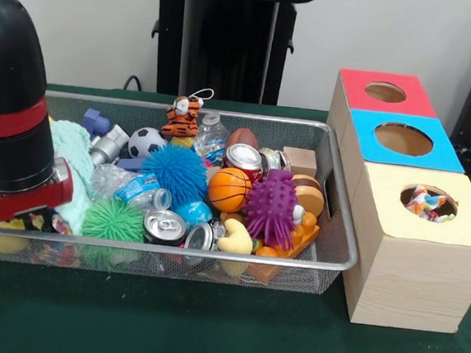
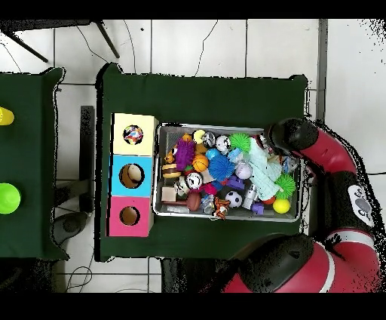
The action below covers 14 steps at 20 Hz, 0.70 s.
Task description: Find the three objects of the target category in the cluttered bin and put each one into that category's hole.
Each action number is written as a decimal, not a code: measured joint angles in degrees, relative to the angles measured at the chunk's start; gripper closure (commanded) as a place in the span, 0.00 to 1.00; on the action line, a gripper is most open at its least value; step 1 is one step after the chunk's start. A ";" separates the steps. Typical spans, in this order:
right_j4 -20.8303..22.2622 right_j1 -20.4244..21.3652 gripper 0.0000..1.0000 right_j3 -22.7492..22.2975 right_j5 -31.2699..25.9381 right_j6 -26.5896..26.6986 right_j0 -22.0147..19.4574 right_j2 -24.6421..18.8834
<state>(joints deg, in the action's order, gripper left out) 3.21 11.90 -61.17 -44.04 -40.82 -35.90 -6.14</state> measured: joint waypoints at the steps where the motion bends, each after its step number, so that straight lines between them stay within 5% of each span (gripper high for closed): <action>1: -0.24 -0.26 1.00 0.27 -0.24 0.00 -0.09 -0.06; 14: -1.39 -0.71 1.00 2.76 -5.24 0.00 0.06 -0.01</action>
<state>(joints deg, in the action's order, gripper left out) 1.82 11.20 -58.40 -49.28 -40.82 -35.83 -6.15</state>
